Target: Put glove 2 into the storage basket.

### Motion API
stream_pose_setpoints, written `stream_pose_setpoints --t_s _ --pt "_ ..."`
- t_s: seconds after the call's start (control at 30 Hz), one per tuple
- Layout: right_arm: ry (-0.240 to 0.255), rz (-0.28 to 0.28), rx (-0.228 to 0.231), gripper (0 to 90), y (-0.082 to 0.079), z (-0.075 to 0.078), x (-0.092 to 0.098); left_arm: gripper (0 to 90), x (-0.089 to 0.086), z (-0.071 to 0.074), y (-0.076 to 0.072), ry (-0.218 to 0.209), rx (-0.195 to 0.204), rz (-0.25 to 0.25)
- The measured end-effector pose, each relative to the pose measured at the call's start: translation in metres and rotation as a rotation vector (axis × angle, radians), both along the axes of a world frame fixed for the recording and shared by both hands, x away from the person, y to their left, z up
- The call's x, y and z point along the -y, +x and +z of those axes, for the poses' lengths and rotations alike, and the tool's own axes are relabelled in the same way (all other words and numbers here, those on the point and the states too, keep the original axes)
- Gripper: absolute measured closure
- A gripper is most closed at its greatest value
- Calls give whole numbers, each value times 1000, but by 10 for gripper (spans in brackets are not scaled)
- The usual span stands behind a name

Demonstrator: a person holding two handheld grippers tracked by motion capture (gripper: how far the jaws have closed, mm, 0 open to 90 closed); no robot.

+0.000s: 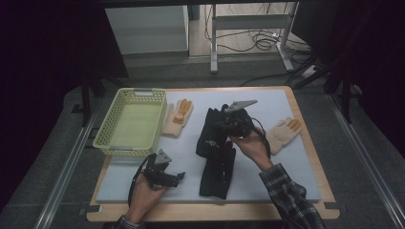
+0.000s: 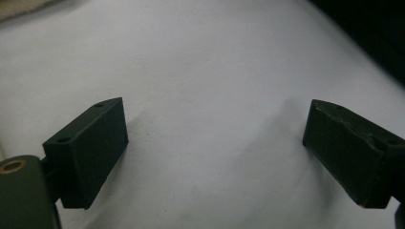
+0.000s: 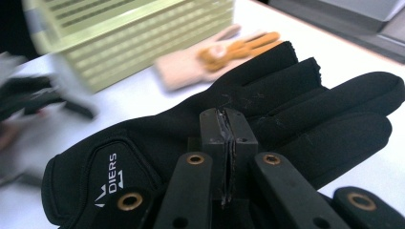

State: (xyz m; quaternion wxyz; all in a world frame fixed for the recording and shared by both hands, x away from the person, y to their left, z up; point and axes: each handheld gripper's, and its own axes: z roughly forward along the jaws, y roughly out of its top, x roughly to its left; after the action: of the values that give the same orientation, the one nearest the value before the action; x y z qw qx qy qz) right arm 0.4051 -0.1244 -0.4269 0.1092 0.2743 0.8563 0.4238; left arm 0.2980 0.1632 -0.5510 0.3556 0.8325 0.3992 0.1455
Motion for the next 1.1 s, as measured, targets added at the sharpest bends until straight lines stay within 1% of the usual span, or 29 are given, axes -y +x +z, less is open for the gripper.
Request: stream_pose_setpoints --t_s 0.03,0.07,0.1,0.17,0.2,0.23,0.27,0.3,0.37,0.4,0.43,0.57,0.6,0.67,0.7,0.73,0.77,0.83,0.9,0.97,1.0,1.03,1.1 --pt "-3 9 -1 871 -6 1 2 83 0 0 0 0 0 0" --pt "-3 9 -1 871 -6 1 2 83 0 0 0 0 0 0" --pt "-7 27 -13 871 -24 1 6 83 0 0 0 -3 1 3" --pt "-18 44 -16 871 -41 -1 9 83 1 0 0 -7 2 5" --pt "-18 44 -16 871 -41 -1 9 83 1 0 0 -7 2 5" --pt "-25 51 -21 871 -48 -3 11 83 0 0 0 -7 1 5" --pt "-37 55 -31 871 -64 -10 11 83 1 0 0 -9 0 6" --pt "-40 55 -35 871 -69 -13 11 83 0 0 0 -4 1 3" --pt "-63 51 -44 870 -78 -22 8 83 0 0 0 -4 1 3" --pt "-63 51 -44 870 -78 -22 8 83 0 0 0 -4 1 3" --pt "-88 43 -45 870 -83 -34 6 83 1 0 0 -7 2 5" --pt "-111 5 -47 857 -81 -56 7 83 0 0 0 -3 0 3" --pt "-107 -8 -55 835 -79 -62 8 83 0 0 0 -3 0 3" --pt "-96 -9 -73 675 -77 -72 9 83 1 0 0 -8 1 6" --pt "-84 -7 -77 623 -76 -73 10 83 0 0 0 -6 1 5" --pt "-73 -6 -79 567 -77 -72 12 83 0 0 0 -2 0 3" --pt "-62 -5 -70 526 -78 -70 15 83 0 0 0 -2 0 3" --pt "-42 -20 -53 493 -79 -64 26 83 0 0 0 -7 -1 6" --pt "-21 -40 -42 504 -80 -61 42 83 0 0 0 -8 -3 6" --pt "-17 -44 -50 592 -82 -61 54 83 0 1 0 4 -5 -1" --pt "-17 -44 -50 592 -82 -61 54 85 0 1 0 4 -5 -1" --pt "-32 -26 -58 718 -88 -68 64 87 1 2 0 9 -10 4" --pt "-37 -6 -75 805 -93 -77 69 86 1 4 0 19 -24 7"
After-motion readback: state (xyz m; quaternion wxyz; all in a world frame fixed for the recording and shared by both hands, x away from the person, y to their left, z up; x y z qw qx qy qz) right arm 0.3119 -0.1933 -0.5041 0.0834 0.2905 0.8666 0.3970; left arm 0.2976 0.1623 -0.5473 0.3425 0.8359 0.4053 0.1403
